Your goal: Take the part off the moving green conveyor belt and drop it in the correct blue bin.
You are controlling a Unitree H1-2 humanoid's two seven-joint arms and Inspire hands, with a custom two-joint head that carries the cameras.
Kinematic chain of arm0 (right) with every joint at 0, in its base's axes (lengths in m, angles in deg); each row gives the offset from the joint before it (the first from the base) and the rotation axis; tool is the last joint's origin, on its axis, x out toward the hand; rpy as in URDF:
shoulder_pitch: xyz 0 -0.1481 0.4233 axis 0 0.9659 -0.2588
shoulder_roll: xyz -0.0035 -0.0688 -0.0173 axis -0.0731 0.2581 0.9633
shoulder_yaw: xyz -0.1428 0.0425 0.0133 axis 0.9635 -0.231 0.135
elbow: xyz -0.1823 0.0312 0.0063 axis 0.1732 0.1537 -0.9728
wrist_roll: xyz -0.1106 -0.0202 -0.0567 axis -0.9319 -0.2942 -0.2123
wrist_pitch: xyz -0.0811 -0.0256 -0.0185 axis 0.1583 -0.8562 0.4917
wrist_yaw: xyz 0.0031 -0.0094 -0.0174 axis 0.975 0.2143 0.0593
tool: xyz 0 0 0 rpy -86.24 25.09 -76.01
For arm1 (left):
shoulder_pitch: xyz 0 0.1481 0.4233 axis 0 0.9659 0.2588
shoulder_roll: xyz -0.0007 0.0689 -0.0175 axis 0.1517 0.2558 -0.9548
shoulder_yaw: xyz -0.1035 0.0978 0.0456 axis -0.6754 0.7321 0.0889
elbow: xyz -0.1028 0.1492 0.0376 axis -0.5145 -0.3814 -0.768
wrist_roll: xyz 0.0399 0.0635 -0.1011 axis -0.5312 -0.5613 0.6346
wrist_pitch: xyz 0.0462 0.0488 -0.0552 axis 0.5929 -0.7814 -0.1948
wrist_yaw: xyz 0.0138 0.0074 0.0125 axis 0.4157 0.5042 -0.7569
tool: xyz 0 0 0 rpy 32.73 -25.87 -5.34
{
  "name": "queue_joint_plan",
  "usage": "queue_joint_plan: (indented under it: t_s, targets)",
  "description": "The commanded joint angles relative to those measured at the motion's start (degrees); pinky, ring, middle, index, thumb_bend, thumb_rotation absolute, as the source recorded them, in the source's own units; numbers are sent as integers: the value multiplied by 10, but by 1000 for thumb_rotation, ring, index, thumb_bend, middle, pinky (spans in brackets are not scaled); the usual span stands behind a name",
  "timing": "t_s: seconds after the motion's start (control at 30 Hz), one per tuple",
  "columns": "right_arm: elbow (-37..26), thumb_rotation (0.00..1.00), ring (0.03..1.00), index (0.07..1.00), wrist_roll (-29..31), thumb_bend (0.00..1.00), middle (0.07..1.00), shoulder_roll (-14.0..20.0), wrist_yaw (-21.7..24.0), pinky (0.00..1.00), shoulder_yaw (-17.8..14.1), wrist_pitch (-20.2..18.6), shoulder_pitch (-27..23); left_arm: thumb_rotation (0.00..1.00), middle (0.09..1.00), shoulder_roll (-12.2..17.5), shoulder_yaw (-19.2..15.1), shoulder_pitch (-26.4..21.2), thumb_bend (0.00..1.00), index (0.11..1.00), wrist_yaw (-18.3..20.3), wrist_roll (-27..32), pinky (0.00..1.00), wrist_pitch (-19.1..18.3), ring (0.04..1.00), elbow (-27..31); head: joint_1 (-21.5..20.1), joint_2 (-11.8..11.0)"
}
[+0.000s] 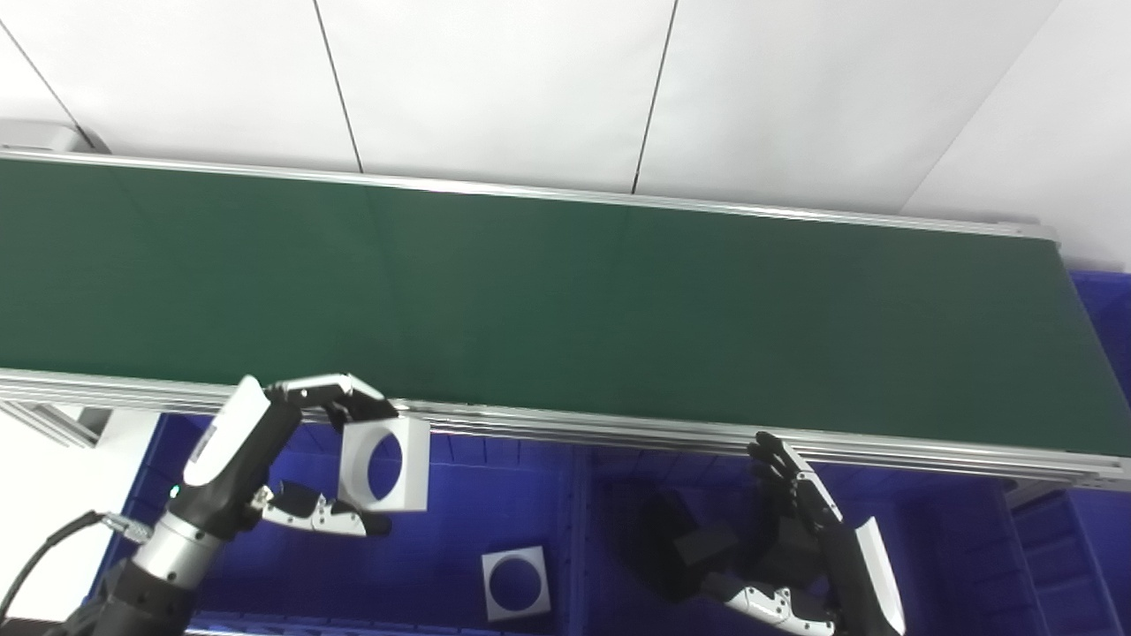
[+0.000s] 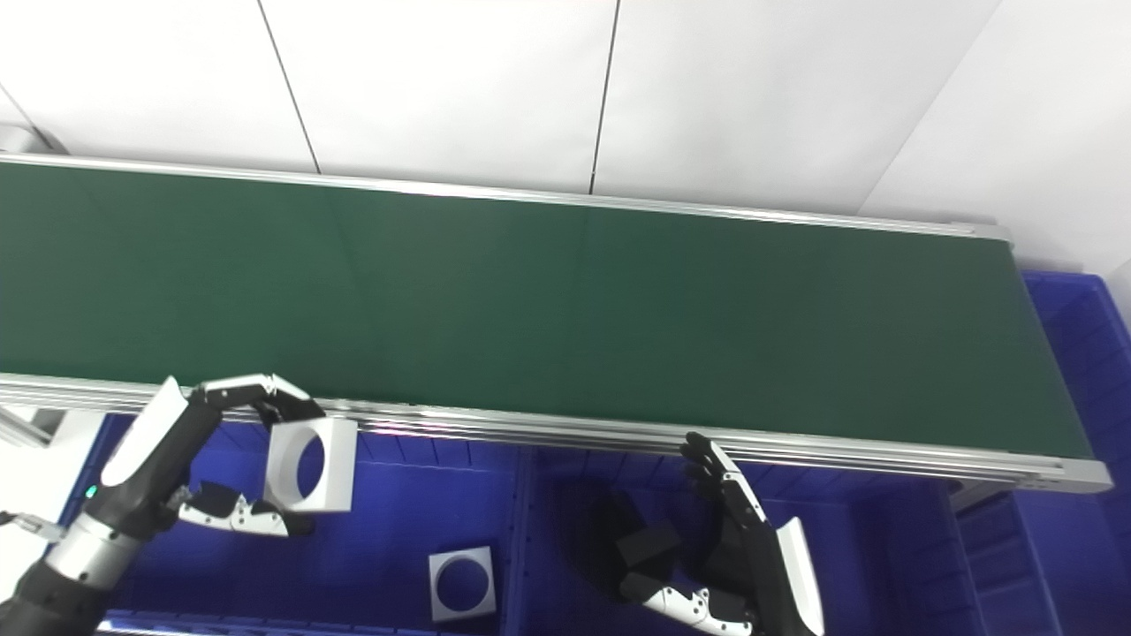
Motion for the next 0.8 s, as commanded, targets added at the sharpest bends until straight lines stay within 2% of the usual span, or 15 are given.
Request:
queue_joint_plan:
  t_s: [0.0,0.1,0.27,0.43,0.6,0.67,0.7,0.73,0.77]
  targets:
    - [-22,443,808,888,9,892,845,-6,6,761,-7,19,5,0,518,11,0,5,499,469,-15,10,393,13,451,-6,0,0]
    - [-26,433,809,892,12,883,846,-7,15,764,-10,20,6,0,518,7,-2,11,499,469,-21,-1,390,13,448,-31,5,3]
    - [-26,452,803,887,7,887,848,-12,22,753,-17,22,5,0,517,3,-8,13,499,459,-14,-4,441,12,469,-83,6,3]
    - [-30,467,804,888,5,898,843,-17,27,759,-22,16,8,0,520,-15,-28,4,499,472,-13,-43,425,9,451,-152,4,4]
    - [-30,458,804,890,4,882,848,-20,31,753,-25,23,9,0,504,-24,-40,-6,500,481,3,-78,509,0,475,-189,5,6]
    - [-30,463,808,890,2,883,848,-21,32,755,-26,22,10,0,509,-25,-41,-7,500,489,17,-82,540,-20,462,-197,5,5]
    - [-31,471,806,890,1,891,847,-22,32,756,-26,19,10,10,674,-26,-43,-4,584,588,27,-81,604,-38,644,-191,5,6]
    - [-33,471,806,890,0,891,847,-24,32,756,-27,17,10,8,687,-26,-45,-1,601,608,37,-79,610,-54,659,-184,5,6]
    - [-33,473,804,889,1,896,843,-25,33,754,-27,16,10,4,747,-27,-48,2,637,685,48,-73,648,-69,720,-176,5,6]
